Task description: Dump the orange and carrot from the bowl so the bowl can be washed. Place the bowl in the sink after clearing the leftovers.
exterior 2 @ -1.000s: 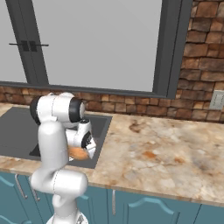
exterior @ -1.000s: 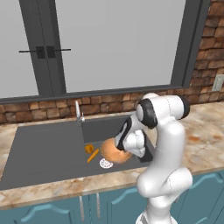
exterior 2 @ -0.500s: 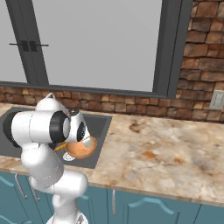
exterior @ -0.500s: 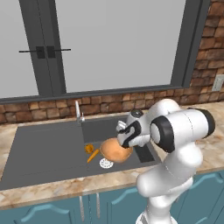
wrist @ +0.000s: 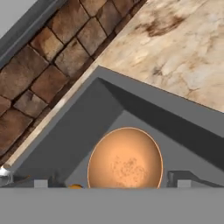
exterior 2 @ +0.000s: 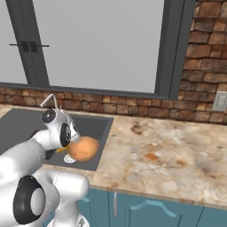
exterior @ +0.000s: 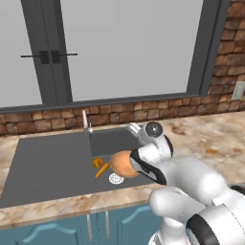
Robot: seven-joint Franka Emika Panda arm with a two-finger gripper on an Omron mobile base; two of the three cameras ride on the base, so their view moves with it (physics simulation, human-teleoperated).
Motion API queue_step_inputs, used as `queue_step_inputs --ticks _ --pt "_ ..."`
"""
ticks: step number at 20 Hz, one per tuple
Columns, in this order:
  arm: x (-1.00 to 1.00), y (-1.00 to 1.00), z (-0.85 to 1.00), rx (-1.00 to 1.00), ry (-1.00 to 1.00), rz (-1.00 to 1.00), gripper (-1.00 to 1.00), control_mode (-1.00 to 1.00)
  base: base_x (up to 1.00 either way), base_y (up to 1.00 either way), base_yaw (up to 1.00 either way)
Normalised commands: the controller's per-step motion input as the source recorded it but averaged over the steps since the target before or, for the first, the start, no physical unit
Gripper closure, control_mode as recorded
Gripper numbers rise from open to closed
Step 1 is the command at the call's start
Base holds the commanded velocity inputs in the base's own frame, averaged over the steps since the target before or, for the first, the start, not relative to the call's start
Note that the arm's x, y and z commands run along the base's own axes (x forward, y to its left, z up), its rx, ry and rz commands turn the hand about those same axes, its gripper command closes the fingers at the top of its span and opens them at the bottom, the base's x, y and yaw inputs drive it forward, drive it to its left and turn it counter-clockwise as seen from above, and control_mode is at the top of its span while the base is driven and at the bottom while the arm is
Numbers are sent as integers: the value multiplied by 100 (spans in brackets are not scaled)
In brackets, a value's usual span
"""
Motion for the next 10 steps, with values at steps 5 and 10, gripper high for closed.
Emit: queue_step_inputs --ticks 5,10 --pt "-100 -2 100 0 -41 0 -100 -100 0 0 0" --pt "-100 -17 100 0 -47 0 -100 -100 0 0 0"
